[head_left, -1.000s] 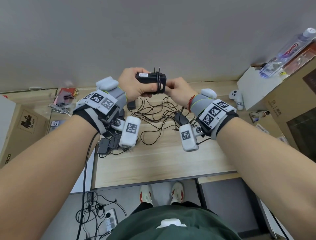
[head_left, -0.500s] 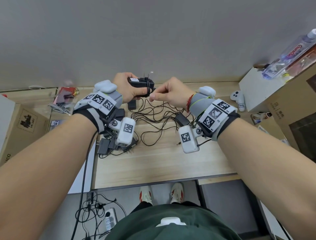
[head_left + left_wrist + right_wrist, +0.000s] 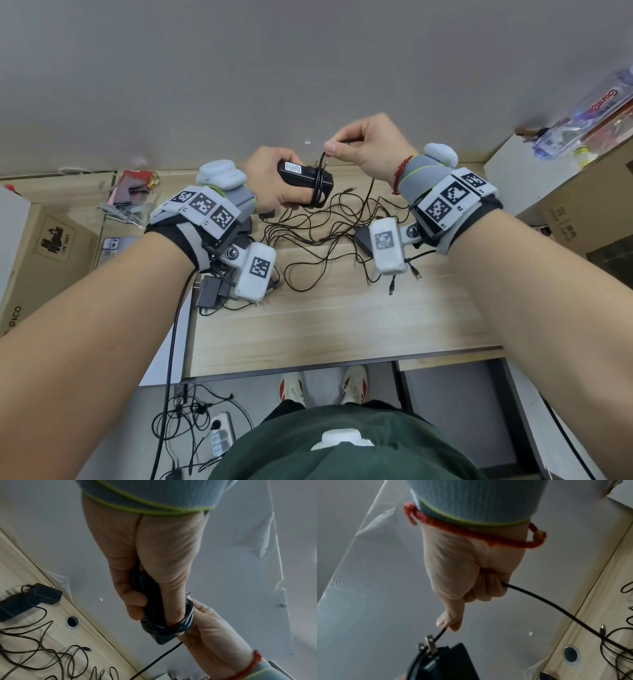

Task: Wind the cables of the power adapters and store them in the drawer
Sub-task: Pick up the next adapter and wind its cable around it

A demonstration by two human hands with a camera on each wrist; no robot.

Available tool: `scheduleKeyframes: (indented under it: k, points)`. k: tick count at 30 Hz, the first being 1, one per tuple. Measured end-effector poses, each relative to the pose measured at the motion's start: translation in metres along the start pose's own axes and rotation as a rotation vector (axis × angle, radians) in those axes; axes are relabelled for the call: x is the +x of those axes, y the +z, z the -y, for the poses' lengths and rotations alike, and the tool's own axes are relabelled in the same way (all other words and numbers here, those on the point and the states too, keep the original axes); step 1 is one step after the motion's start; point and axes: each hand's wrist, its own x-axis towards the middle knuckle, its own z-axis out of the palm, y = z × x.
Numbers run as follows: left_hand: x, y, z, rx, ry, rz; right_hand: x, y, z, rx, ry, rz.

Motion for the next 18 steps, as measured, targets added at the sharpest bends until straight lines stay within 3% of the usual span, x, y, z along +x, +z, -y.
scheduleKeyframes:
  k: [9, 18]
  points:
    - [0.003, 0.005, -0.02, -0.119, 0.092, 0.002, -0.008, 0.021, -0.01, 0.069, 0.015, 0.05]
    - [0.02, -0.007, -0.011, -0.247, -0.035, -0.227, -0.023, 0.041, -0.018, -0.053, 0.032, 0.186]
